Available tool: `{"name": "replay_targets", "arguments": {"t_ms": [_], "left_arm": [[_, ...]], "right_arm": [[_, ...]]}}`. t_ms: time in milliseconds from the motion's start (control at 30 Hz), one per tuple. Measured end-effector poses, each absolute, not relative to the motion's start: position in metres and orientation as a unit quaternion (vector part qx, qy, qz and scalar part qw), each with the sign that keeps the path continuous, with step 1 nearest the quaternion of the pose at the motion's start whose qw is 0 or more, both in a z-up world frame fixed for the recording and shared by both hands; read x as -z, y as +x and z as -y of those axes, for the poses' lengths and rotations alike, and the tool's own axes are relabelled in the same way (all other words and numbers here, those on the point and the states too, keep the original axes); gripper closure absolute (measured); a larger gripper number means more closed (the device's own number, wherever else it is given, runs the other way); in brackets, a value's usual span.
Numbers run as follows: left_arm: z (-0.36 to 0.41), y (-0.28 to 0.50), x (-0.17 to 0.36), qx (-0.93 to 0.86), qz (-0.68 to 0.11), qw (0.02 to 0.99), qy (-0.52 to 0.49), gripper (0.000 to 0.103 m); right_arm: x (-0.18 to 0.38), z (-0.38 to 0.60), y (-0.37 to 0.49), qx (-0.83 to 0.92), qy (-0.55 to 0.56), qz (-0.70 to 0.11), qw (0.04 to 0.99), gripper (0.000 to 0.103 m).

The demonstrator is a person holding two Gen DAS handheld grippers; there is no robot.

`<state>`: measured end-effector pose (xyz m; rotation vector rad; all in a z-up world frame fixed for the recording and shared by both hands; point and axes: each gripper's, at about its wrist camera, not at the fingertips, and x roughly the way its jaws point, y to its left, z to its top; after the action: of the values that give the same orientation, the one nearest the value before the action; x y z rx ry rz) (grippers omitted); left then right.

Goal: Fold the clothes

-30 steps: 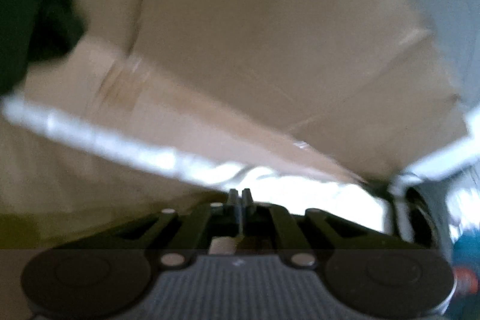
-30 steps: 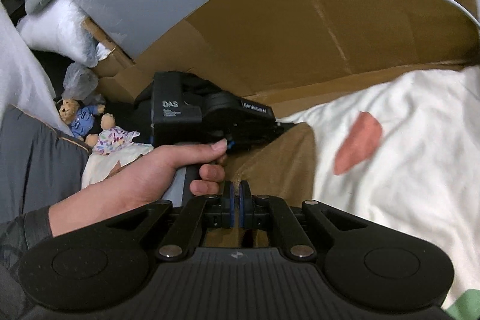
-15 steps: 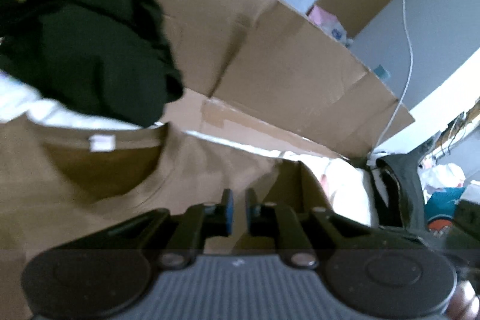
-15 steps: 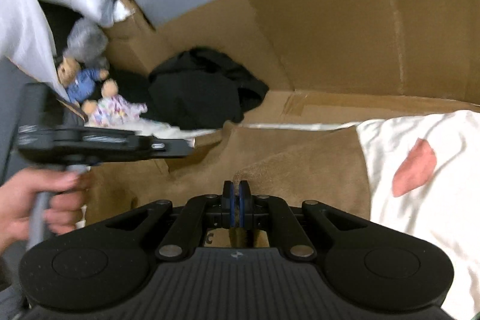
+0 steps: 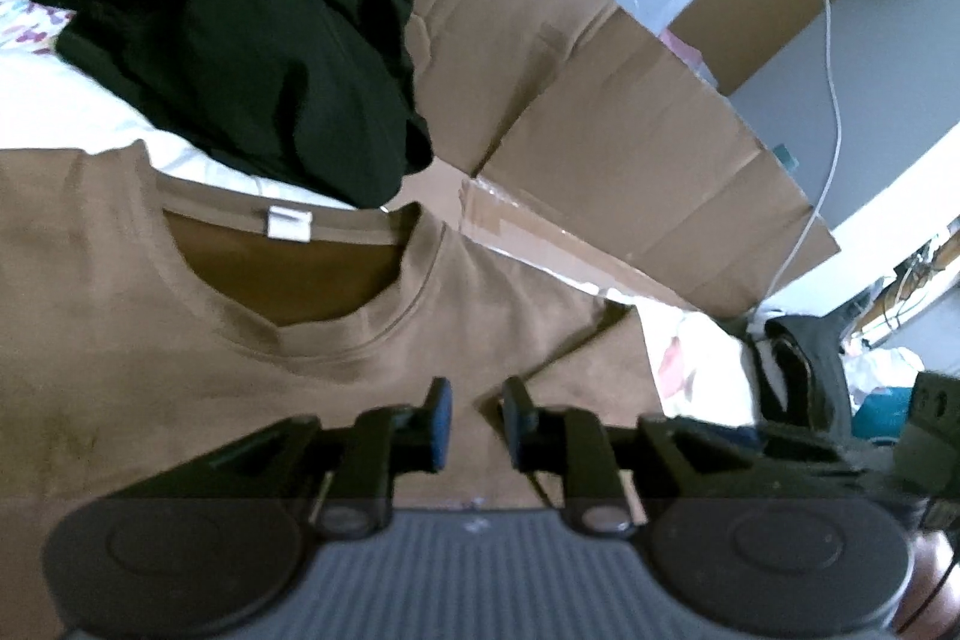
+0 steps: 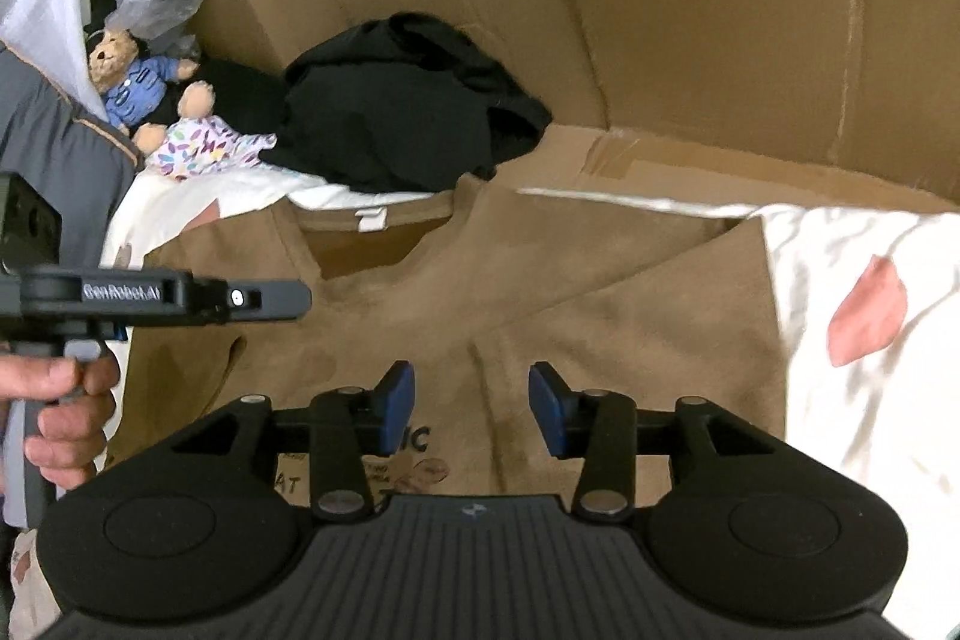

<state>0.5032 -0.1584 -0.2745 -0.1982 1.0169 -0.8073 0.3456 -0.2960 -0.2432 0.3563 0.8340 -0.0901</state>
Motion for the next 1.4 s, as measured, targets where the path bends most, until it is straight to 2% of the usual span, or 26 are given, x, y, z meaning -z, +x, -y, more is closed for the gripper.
{"name": "replay_targets", "arguments": {"t_ms": [133, 500, 700, 833, 867, 900, 967, 1400], "left_arm": [[0.174, 0.507, 0.287, 0.381, -0.477, 0.788, -0.081, 0.069], [0.216, 0.508, 0.333, 0.401, -0.502, 0.764, -0.056, 0.068], [0.222, 0.508, 0.342, 0.408, -0.491, 0.768, -0.045, 0.068], [0.226, 0.507, 0.345, 0.411, -0.488, 0.769, -0.040, 0.077], [0.226, 0.507, 0.347, 0.413, -0.490, 0.767, -0.039, 0.087], [0.227, 0.506, 0.348, 0.414, -0.492, 0.765, -0.039, 0.093], [0.226, 0.505, 0.350, 0.415, -0.493, 0.764, -0.040, 0.100], [0.204, 0.500, 0.345, 0.419, -0.494, 0.756, -0.091, 0.101]], "right_arm": [[0.242, 0.319, 0.349, 0.063, 0.168, -0.399, 0.899, 0.051], [0.252, 0.388, 0.376, 0.113, 0.153, -0.423, 0.886, 0.051], [0.258, 0.413, 0.388, 0.134, 0.162, -0.435, 0.875, 0.050], [0.263, 0.431, 0.397, 0.162, 0.190, -0.447, 0.859, 0.050], [0.264, 0.434, 0.400, 0.166, 0.192, -0.450, 0.856, 0.050], [0.264, 0.440, 0.408, 0.176, 0.191, -0.459, 0.850, 0.050], [0.266, 0.443, 0.421, 0.178, 0.189, -0.477, 0.840, 0.050], [0.289, 0.420, 0.466, 0.197, 0.138, -0.553, 0.798, 0.050]]}}
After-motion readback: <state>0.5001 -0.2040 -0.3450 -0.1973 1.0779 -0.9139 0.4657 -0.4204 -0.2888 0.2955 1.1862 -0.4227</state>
